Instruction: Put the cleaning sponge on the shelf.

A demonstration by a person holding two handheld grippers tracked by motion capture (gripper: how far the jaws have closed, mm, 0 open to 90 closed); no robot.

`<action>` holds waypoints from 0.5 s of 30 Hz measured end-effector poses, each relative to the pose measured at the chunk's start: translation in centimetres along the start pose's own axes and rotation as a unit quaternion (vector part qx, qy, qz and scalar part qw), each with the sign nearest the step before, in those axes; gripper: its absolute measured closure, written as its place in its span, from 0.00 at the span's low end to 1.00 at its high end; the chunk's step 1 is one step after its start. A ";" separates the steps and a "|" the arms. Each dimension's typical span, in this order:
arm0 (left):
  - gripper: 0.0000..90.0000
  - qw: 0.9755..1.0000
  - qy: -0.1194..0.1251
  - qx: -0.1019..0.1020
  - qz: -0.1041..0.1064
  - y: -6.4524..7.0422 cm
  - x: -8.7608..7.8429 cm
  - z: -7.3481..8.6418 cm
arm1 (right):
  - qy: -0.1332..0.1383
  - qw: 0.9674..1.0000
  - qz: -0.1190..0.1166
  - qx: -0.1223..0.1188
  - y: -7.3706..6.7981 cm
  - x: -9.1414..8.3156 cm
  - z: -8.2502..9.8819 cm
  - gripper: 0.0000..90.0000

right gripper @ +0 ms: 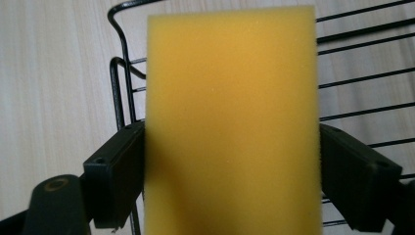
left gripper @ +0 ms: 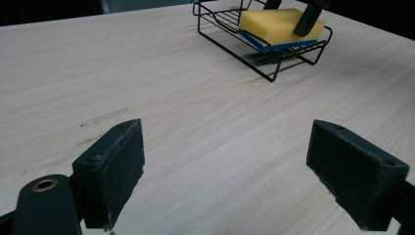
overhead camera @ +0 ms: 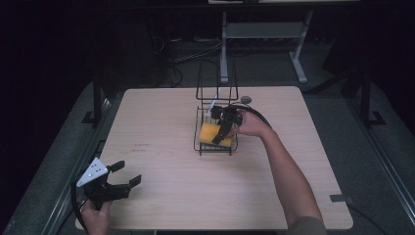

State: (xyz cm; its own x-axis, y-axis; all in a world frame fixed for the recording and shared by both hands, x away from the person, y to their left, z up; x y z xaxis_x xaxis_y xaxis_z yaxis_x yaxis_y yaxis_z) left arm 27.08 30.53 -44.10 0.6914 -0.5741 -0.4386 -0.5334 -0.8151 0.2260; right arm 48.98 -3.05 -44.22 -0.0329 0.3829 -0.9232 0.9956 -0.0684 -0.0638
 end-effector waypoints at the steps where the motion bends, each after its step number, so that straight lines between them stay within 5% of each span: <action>1: 0.15 1.000 0.000 0.001 0.000 0.0 0.0 0.0 | 0.000 1.000 0.002 0.001 -0.1 -0.1 0.0 0.19; 8: 0.15 1.000 -0.001 0.000 0.001 0.1 0.1 0.0 | 0.044 0.999 0.012 0.007 -0.3 -1.1 -0.1 0.18; 15: 0.15 1.000 -0.003 0.002 0.002 0.2 0.2 0.0 | 0.034 0.999 0.021 0.008 -0.7 -1.4 0.3 0.17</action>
State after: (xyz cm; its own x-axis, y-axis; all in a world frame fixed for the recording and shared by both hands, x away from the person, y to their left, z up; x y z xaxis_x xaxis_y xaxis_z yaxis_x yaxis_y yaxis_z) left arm 27.08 30.26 -44.15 0.6866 -0.5760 -0.4436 -0.5378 -0.8130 0.2233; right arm 48.35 -3.82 -43.05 0.0161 0.4411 -0.8973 0.9945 -0.1000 -0.0314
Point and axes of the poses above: each handheld gripper's, and its own axes: x roughly forward along the jaws, z roughly out of its underside, y roughly to its right, the point moved 4 cm from there along x, roughly forward along the jaws, and after that the axes turned 10 degrees about -x, right-handed, at the moved point
